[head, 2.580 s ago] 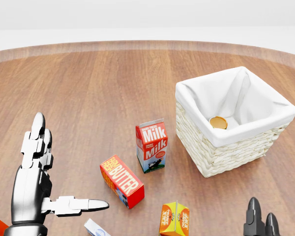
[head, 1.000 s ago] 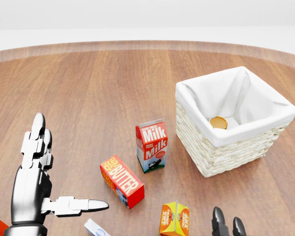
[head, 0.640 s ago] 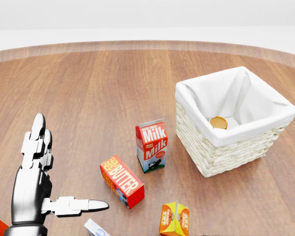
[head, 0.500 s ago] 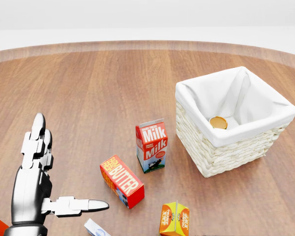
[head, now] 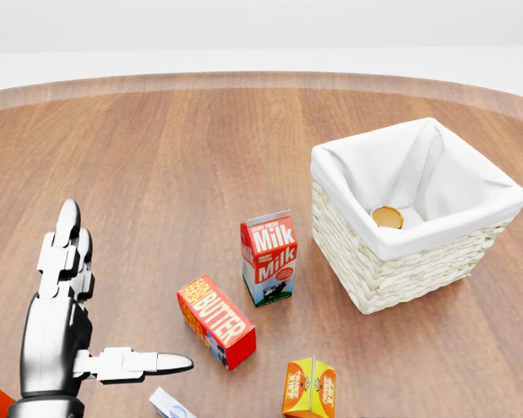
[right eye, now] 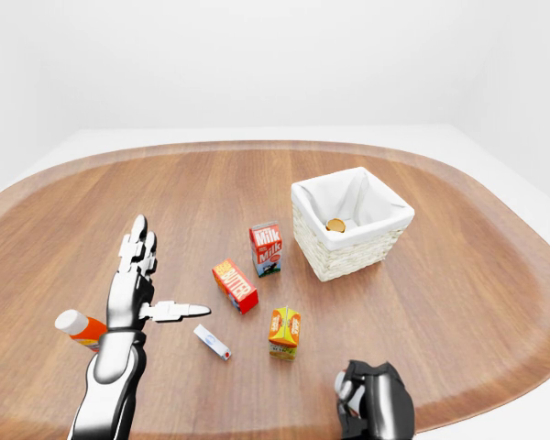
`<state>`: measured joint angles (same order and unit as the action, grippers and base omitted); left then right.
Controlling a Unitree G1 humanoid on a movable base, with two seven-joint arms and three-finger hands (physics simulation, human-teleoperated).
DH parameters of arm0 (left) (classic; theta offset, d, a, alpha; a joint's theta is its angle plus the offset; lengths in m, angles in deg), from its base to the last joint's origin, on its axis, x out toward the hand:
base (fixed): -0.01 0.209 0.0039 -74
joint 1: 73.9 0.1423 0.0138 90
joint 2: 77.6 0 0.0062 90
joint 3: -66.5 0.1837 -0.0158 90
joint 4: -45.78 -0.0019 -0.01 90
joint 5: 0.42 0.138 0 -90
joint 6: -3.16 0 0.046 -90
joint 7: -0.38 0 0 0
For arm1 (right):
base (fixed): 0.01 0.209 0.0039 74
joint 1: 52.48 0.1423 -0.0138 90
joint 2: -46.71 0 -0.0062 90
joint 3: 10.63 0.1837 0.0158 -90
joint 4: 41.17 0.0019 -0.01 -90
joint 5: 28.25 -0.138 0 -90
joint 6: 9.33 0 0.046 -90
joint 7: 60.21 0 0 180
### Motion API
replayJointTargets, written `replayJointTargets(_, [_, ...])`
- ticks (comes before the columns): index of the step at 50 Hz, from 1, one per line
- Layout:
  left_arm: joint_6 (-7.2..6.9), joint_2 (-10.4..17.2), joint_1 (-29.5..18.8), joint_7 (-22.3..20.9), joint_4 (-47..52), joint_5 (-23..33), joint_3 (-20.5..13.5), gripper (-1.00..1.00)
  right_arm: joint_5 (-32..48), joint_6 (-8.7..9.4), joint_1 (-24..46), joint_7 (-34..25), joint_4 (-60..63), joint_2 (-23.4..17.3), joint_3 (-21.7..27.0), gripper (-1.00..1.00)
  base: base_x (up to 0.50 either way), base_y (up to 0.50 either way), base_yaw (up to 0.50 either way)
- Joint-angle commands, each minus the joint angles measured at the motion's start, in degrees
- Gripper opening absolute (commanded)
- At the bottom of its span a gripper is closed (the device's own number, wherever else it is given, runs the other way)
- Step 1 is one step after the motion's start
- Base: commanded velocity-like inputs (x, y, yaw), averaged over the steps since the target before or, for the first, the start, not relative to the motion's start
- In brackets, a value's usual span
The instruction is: Pick up the alphabet soup and the tomato sauce, and put them in the basket.
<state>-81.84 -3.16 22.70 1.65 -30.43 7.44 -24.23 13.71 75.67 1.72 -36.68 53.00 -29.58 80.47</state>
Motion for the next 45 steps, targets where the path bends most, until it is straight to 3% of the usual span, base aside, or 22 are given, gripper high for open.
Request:
replayJointTargets(1, [0.00, 0.0, -0.1, 0.2, 0.4, -0.3, -0.2, 1.00, -9.0, 0.00, -2.8, -9.6, 6.4, 5.5, 7.2, -1.00, 0.00, 0.00, 0.00])
replayJointTargets(15, [0.00, 0.0, 0.0, 0.3, 0.3, -0.3, -0.2, 1.00, -18.5, 0.00, -1.3, -23.3, 10.2, 11.0, 13.6, -1.00, 0.00, 0.00, 0.00])
replayJointTargets(27, [0.00, 0.0, -0.2, 0.3, -0.4, -0.4, -0.4, 1.00, -24.7, 0.00, 2.3, -31.6, 14.6, 13.9, 18.2, -1.00, 0.00, 0.00, 0.00])
replayJointTargets(45, [0.00, 0.0, -0.3, 0.3, -0.4, -0.4, -0.4, 1.00, -23.7, 0.00, 11.3, -32.0, 17.2, 12.4, 22.2, -1.00, 0.00, 0.00, 0.00])
